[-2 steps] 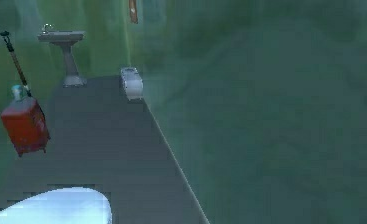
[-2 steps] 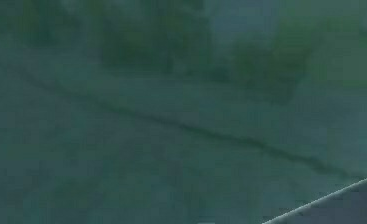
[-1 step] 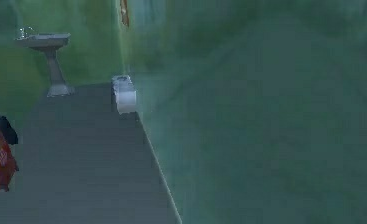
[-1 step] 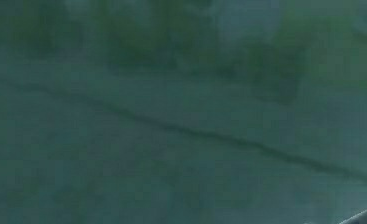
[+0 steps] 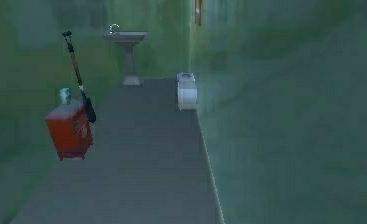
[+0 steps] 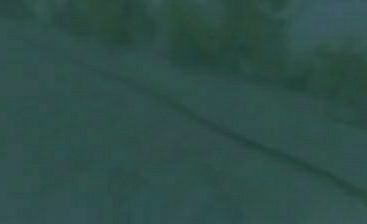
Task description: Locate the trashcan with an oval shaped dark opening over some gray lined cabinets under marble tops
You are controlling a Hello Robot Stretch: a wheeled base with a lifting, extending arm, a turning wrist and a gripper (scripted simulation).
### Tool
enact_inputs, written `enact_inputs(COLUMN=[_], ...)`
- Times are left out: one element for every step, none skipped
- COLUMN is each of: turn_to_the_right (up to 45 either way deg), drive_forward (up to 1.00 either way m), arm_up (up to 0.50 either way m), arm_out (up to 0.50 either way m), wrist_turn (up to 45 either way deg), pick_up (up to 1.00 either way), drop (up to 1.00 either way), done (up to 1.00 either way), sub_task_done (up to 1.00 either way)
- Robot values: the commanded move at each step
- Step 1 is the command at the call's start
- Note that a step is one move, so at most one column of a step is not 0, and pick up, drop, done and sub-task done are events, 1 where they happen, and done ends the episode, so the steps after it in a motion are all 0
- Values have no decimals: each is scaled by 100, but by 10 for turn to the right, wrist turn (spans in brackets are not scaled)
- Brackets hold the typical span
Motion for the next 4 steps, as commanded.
enact_inputs(turn_to_the_right=[0,-60,0,-60], drive_forward=[60,0,100,0], arm_up=[0,0,0,0], arm_out=[0,0,0,0], wrist_turn=[0,0,0,0], pick_up=[0,0,0,0], drop=[0,0,0,0], done=[0,0,0,0], sub_task_done=[0,0,0,0])
